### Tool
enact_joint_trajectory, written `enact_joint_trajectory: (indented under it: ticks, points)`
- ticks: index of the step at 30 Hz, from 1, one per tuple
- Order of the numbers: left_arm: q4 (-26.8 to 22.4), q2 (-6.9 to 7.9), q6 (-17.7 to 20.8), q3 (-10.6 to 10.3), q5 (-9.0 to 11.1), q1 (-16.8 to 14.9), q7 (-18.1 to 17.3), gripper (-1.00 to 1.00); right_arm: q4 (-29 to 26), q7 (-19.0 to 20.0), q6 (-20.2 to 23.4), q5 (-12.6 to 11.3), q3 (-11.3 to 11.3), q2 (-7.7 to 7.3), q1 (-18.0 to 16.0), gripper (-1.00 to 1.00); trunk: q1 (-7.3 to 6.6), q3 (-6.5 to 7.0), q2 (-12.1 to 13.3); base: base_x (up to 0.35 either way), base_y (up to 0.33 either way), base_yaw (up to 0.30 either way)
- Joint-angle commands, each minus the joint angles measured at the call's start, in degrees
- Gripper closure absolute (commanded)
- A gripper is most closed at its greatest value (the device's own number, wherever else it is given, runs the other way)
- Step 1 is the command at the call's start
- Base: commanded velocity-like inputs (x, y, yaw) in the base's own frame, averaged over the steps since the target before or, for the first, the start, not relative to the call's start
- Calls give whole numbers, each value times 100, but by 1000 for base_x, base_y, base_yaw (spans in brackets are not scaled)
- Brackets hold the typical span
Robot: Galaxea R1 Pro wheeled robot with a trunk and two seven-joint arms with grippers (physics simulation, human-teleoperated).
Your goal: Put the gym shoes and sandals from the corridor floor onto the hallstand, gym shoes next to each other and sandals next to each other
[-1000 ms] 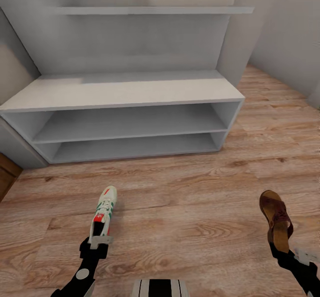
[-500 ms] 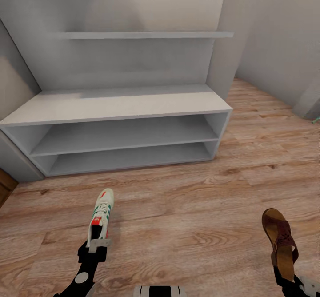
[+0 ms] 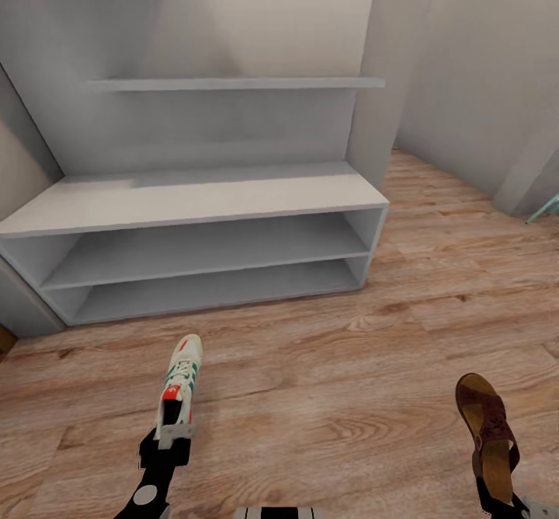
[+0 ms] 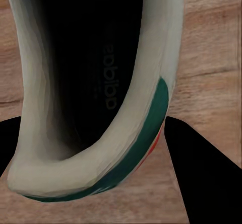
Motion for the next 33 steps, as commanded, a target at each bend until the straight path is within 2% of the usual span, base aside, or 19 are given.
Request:
enact_joint_trajectory:
  ticks: [1, 21, 33]
  points:
    - [1, 7, -13, -47, 24, -3, 40, 100, 9, 69, 0, -67, -21, 1, -5, 100, 0, -4, -2, 144, -220, -3]
    - [-1, 4, -11, -46, 31, -3, 48, 100, 9, 74, 4, -67, -15, 3, -5, 100, 0, -3, -2, 140, -239, 0]
    - [-1, 4, -11, -39, 31, -3, 51, 100, 9, 74, 4, -67, -12, 3, -5, 100, 0, -3, -2, 41, -267, 0]
